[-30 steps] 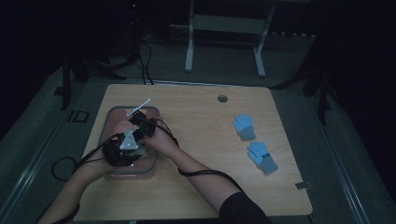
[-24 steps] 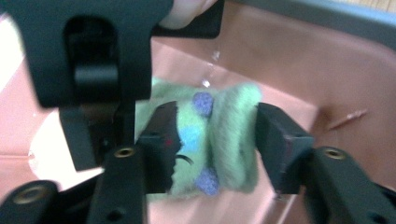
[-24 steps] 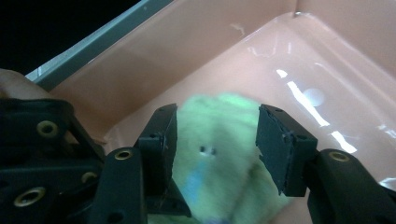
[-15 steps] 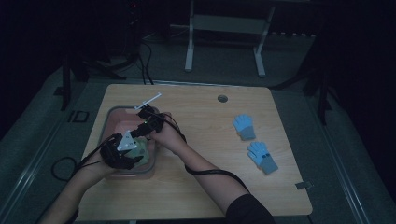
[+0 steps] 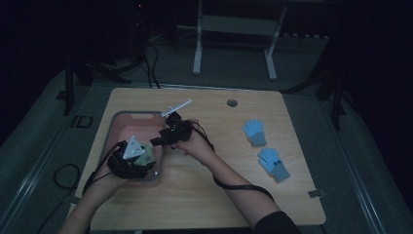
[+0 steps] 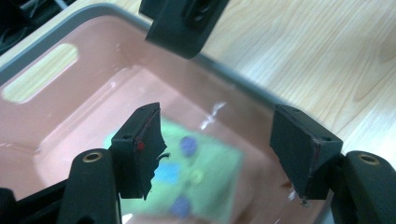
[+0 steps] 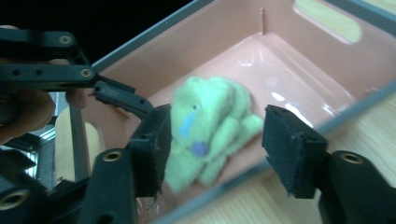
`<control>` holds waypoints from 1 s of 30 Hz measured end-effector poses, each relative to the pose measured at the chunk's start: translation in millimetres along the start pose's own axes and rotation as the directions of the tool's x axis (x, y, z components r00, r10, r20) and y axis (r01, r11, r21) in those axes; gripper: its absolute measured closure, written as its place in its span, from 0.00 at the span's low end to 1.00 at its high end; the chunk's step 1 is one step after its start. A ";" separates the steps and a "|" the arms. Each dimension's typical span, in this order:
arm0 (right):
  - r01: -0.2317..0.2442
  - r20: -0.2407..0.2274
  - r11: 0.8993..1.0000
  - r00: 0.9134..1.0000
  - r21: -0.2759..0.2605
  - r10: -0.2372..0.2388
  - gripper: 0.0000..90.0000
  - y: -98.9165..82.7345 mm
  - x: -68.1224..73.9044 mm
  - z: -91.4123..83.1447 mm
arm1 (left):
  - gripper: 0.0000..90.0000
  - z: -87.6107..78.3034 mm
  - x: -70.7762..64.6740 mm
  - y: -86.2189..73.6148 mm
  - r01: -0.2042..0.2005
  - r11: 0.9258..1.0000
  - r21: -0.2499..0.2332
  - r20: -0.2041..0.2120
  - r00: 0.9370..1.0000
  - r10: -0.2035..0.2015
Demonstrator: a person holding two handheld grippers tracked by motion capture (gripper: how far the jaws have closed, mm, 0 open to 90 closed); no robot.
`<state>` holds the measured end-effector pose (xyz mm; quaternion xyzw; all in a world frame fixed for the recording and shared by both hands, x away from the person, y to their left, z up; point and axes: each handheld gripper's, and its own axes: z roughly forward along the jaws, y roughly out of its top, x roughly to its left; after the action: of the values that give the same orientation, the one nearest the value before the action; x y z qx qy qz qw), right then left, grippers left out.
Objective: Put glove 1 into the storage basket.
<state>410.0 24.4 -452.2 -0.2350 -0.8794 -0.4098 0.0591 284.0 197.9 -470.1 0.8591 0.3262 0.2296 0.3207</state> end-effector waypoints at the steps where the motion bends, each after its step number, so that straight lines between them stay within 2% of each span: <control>1: 0.003 0.005 1.000 1.000 -0.003 -0.003 0.43 -3.0 -0.1 -4.6 | 0.38 1.2 -2.1 2.4 0.001 1.000 -0.001 0.004 1.000 -0.001; 3: 0.002 0.013 1.000 1.000 -0.018 -0.001 0.37 -8.5 -1.7 -13.6 | 0.36 3.7 -4.5 6.8 0.013 1.000 0.001 0.015 1.000 -0.013; 7: -0.021 0.010 0.999 1.000 -0.029 0.021 0.31 -18.5 -9.2 -29.1 | 0.22 9.9 -8.8 16.1 0.045 0.999 -0.003 0.061 0.997 -0.045; 9: -0.031 0.007 0.999 0.999 -0.031 0.032 0.28 -23.9 -12.7 -35.4 | 0.17 13.4 -13.1 20.7 0.039 0.999 0.004 0.078 0.996 -0.039; 17: -0.027 0.016 0.999 0.999 -0.038 0.028 0.23 -45.6 -20.0 -56.9 | 0.09 24.7 -32.0 40.5 0.035 0.999 -0.007 0.094 0.995 -0.034; 21: -0.020 0.044 0.999 0.999 -0.046 0.022 0.23 -53.5 -23.3 -66.6 | 0.03 28.2 -37.9 47.8 0.034 0.999 -0.015 0.093 0.995 -0.033; 27: -0.026 0.081 0.998 0.996 -0.058 0.031 0.23 -68.7 -33.7 -81.5 | 0.03 34.5 -47.4 57.8 0.030 0.999 -0.029 0.121 0.992 -0.026; 30: -0.020 0.091 0.998 0.996 -0.061 0.026 0.23 -76.3 -37.8 -87.6 | 0.03 39.5 -53.5 60.9 0.015 1.000 -0.025 0.132 0.991 -0.012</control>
<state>400.4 -97.2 -458.8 -0.2652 -0.8658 -0.4240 0.0162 296.5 108.7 -464.4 0.8659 0.3071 0.1742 0.3542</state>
